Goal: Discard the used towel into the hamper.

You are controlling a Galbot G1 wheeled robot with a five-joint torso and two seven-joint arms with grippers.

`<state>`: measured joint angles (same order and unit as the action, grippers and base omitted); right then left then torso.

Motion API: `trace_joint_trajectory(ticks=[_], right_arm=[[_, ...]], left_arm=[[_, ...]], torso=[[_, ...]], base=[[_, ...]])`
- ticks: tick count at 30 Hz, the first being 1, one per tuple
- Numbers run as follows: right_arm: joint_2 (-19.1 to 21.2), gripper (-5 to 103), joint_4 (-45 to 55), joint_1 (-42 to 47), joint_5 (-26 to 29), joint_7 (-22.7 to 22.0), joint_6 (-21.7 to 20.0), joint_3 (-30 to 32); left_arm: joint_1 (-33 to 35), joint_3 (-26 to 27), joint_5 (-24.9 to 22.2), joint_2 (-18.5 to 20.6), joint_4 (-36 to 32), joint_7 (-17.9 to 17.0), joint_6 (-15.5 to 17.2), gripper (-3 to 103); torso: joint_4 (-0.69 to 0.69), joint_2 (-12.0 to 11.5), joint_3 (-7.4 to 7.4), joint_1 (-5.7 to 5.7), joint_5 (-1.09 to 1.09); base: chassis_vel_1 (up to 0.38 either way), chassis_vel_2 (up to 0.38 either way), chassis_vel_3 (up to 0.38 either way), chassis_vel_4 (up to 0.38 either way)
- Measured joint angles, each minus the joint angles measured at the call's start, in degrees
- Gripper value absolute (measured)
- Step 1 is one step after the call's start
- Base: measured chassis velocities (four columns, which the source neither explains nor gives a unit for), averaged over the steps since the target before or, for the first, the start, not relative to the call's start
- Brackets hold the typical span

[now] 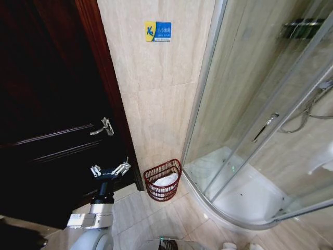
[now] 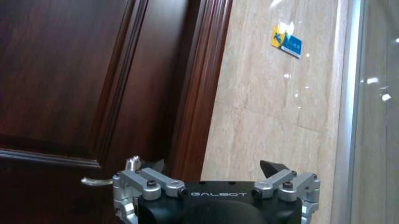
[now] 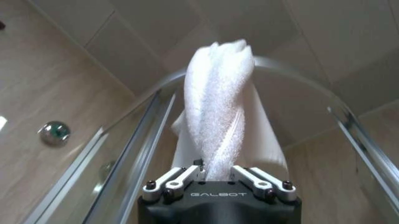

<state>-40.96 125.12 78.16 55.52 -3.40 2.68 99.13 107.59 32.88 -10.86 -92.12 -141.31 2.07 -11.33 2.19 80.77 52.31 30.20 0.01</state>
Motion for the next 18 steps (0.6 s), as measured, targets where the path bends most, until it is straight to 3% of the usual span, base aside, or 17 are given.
trace_joint_trajectory(ticks=[2,6,7,10,18], right_arm=[[-1.6,9,0.7,0.9,-0.5,0.4,1.3,-0.5],[-9.8,9,3.5,4.3,-4.4,1.0,6.3,-3.9],[-9.8,9,3.5,4.3,-4.4,1.0,6.3,-3.9],[-15.6,9,5.2,6.4,-7.6,1.0,8.6,-6.4],[-22.4,9,6.2,9.2,-12.6,1.0,12.2,-10.5]], left_arm=[[0.0,0.0,0.0,0.0,0.0,0.0,0.0,100],[0.0,0.0,0.0,0.0,0.0,0.0,0.0,100],[0.0,0.0,0.0,0.0,0.0,0.0,0.0,100],[0.0,0.0,0.0,0.0,0.0,0.0,0.0,100],[0.0,0.0,0.0,0.0,0.0,0.0,0.0,100]], torso=[[0.0,0.0,0.0,0.0,0.0],[0.0,0.0,0.0,0.0,0.02],[0.0,0.0,0.0,0.0,0.02],[0.0,0.0,0.0,0.0,0.02],[0.0,0.0,0.0,0.0,-0.01]], base=[[0.0,0.0,0.0,0.0],[0.0,0.0,0.0,0.0],[0.0,0.0,0.0,0.0],[0.0,0.0,0.0,0.0],[0.0,0.0,0.0,0.0]])
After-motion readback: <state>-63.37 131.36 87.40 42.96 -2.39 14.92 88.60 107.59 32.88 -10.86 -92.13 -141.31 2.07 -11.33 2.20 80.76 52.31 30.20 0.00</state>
